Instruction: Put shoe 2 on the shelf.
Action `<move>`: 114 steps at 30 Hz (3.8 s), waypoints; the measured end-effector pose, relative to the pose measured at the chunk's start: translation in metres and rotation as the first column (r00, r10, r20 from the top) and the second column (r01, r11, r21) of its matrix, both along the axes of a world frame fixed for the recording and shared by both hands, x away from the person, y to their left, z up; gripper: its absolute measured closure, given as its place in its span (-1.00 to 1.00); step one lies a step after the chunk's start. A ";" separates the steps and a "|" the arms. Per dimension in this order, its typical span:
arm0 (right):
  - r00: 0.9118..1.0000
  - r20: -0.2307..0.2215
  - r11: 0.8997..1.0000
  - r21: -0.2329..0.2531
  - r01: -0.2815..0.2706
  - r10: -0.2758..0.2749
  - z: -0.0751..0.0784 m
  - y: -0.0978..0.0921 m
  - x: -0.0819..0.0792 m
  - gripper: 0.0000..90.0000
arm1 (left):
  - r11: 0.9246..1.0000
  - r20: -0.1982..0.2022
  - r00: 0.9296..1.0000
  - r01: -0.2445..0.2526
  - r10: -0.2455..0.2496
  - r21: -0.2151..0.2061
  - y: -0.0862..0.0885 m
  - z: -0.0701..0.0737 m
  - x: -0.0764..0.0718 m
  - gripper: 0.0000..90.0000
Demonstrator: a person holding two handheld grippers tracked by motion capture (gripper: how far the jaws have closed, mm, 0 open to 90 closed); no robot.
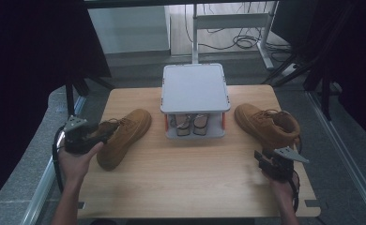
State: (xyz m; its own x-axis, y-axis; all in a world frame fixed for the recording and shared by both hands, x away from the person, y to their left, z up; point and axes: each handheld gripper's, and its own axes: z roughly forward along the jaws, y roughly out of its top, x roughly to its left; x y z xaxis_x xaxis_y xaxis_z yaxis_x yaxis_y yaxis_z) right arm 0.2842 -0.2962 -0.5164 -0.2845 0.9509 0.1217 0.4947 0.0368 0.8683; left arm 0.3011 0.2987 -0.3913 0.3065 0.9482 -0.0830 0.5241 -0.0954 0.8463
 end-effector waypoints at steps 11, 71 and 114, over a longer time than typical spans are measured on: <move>1.000 -0.004 1.000 0.004 0.011 -0.011 -0.001 -0.001 -0.001 0.34 | 0.998 -0.069 0.997 -0.045 0.047 0.033 0.026 -0.012 0.031 -0.21; 0.987 0.111 0.993 -0.025 -0.116 0.118 0.081 -0.009 0.010 0.28 | 0.998 -0.294 0.955 -0.001 0.020 0.063 0.039 -0.047 0.062 0.63; 0.975 -0.200 0.993 -0.044 -0.112 0.101 0.088 -0.108 0.116 0.18 | 0.998 -0.308 0.951 0.001 0.017 0.058 0.040 -0.047 0.063 0.61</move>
